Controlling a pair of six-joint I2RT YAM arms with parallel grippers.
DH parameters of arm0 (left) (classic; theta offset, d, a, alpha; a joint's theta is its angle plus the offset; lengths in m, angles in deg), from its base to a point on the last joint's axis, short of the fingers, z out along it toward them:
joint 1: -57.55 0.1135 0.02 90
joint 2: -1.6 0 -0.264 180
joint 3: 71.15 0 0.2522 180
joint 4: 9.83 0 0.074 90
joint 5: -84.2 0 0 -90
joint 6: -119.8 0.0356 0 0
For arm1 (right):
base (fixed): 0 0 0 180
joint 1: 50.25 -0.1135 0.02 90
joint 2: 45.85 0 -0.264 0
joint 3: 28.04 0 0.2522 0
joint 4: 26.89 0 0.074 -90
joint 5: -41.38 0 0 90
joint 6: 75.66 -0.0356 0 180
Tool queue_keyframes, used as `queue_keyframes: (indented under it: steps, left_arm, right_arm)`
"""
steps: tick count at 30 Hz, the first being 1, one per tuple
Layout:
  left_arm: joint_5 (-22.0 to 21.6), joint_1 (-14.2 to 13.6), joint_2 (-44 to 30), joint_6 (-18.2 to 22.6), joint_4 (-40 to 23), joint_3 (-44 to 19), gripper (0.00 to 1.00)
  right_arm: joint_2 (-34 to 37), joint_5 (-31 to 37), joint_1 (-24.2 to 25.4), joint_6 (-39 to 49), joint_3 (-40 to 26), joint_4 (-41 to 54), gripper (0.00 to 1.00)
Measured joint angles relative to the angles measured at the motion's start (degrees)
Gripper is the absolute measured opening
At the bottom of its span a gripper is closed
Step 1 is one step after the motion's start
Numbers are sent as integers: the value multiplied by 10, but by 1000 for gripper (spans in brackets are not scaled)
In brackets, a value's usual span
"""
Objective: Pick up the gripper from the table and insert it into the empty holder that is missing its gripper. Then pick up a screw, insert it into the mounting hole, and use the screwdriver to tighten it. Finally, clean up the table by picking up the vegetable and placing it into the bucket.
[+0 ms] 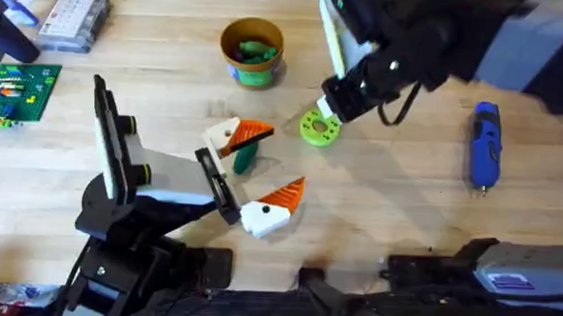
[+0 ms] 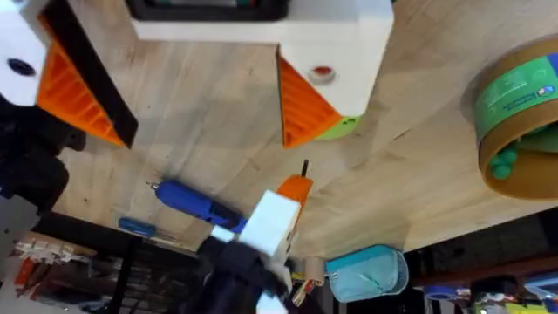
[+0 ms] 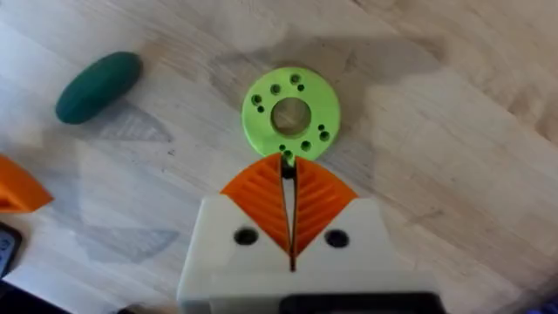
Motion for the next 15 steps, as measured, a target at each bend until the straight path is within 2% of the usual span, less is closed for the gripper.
queue_keyframes:
  steps: [7, 15]
  left_arm:
    - [0, 0, 0, 0, 0, 0, 990]
    - [0, 0, 0, 0, 0, 0, 990]
  right_arm:
    - [2, -30, 0, 15, -139, 80, 4]
    - [2, -96, -18, 15, -208, 102, 4]
